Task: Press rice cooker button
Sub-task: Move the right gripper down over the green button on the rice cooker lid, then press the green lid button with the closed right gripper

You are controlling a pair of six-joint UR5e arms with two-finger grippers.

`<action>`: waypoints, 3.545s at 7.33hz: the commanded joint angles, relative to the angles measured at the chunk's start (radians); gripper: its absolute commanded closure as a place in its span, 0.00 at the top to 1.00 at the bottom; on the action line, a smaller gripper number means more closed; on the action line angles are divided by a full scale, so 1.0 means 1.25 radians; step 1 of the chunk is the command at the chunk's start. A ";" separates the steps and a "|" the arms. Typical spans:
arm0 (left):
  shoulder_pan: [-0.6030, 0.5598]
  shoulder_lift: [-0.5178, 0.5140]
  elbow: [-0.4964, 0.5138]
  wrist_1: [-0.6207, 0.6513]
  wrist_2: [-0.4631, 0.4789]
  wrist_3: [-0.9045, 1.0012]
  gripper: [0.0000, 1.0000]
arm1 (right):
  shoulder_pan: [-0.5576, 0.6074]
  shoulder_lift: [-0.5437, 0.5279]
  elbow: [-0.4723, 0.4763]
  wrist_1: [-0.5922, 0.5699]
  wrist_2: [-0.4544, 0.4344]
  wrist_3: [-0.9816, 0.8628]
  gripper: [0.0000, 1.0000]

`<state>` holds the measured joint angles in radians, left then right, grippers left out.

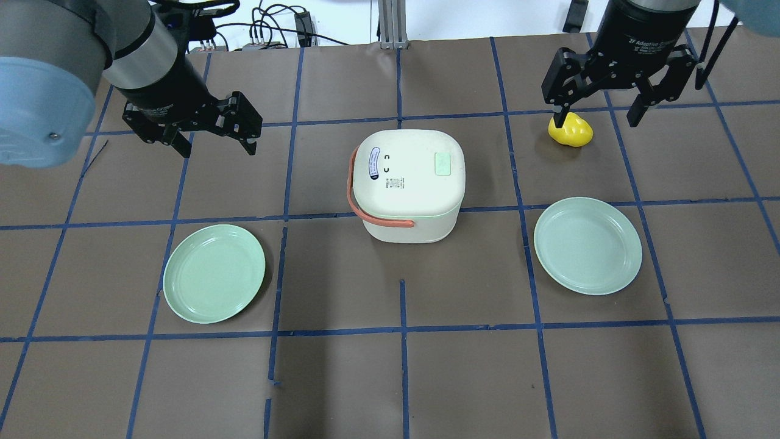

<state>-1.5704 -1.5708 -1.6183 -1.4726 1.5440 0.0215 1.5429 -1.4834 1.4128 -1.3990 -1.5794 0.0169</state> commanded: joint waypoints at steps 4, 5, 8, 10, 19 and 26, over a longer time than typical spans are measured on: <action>0.001 0.000 0.000 0.000 -0.001 0.000 1.00 | 0.025 0.012 -0.026 -0.051 0.025 0.068 1.00; 0.000 0.000 0.000 0.000 -0.001 0.000 1.00 | 0.078 0.034 -0.033 -0.081 0.030 0.120 0.97; 0.000 0.000 0.000 0.000 -0.001 0.000 1.00 | 0.182 0.118 -0.044 -0.172 0.078 0.168 0.31; 0.000 0.000 0.000 0.000 -0.001 0.000 1.00 | 0.184 0.152 -0.043 -0.186 0.096 0.186 0.17; 0.000 0.000 0.000 0.000 -0.001 0.000 1.00 | 0.189 0.205 0.017 -0.249 0.101 0.236 0.16; 0.000 0.000 0.000 0.000 -0.001 0.000 1.00 | 0.190 0.202 0.054 -0.304 0.103 0.234 0.14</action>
<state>-1.5708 -1.5708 -1.6183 -1.4726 1.5436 0.0215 1.7809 -1.2299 1.4789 -1.7754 -1.4516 0.3099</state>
